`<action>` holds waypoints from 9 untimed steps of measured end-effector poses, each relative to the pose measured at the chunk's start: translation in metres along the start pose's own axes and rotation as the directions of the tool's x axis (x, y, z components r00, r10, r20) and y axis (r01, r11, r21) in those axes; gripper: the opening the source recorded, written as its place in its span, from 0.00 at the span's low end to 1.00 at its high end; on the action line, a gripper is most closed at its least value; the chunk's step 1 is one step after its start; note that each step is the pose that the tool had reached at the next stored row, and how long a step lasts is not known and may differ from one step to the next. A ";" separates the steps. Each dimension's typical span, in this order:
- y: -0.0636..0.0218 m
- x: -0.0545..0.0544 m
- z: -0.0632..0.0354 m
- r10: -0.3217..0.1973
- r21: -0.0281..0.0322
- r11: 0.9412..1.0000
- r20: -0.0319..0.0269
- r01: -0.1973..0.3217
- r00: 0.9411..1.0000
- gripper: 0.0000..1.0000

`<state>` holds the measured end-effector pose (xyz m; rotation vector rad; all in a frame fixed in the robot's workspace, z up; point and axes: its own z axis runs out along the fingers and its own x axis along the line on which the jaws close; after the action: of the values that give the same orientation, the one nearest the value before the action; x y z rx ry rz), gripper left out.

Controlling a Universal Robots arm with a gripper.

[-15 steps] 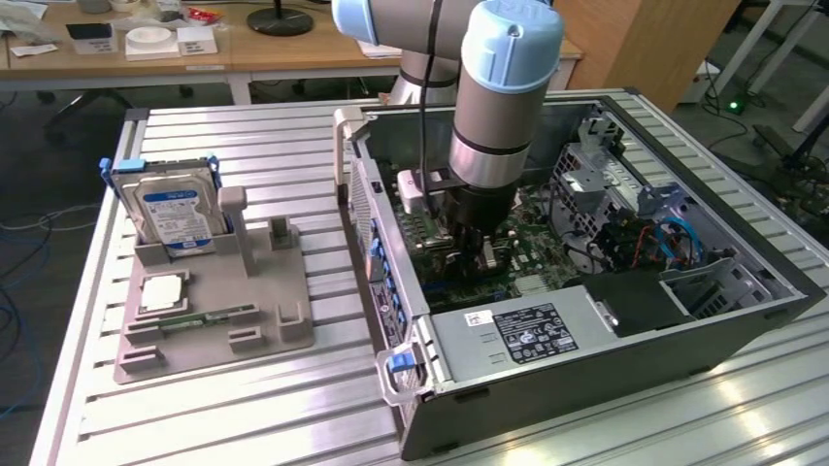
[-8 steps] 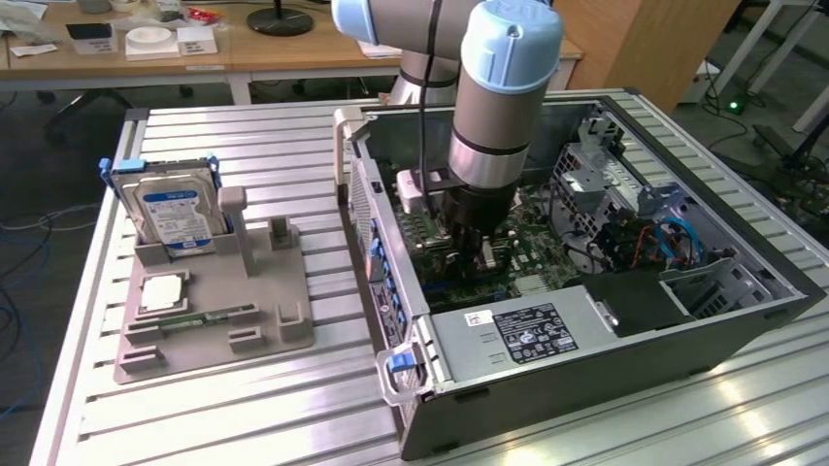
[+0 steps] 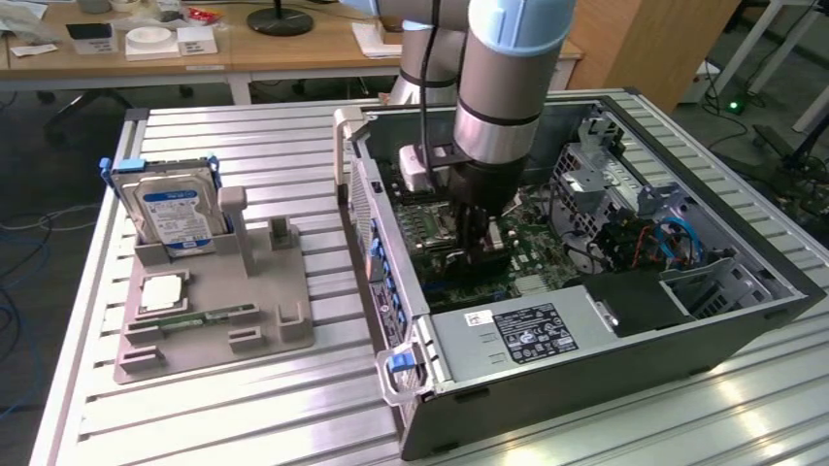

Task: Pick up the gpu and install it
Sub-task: 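Insert the gpu into the slot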

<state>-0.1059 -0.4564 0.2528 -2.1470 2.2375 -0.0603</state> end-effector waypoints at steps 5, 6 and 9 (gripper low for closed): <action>-0.0011 0.000 -0.0200 0.000 0.001 1.000 0.000 0.000 1.000 0.35; -0.0011 0.000 -0.0205 0.000 0.001 1.000 0.000 0.000 1.000 0.35; -0.0012 0.000 -0.0205 0.000 0.001 1.000 0.000 0.000 1.000 0.34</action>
<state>-0.1059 -0.4564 0.2733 -2.1462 2.2367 -0.0616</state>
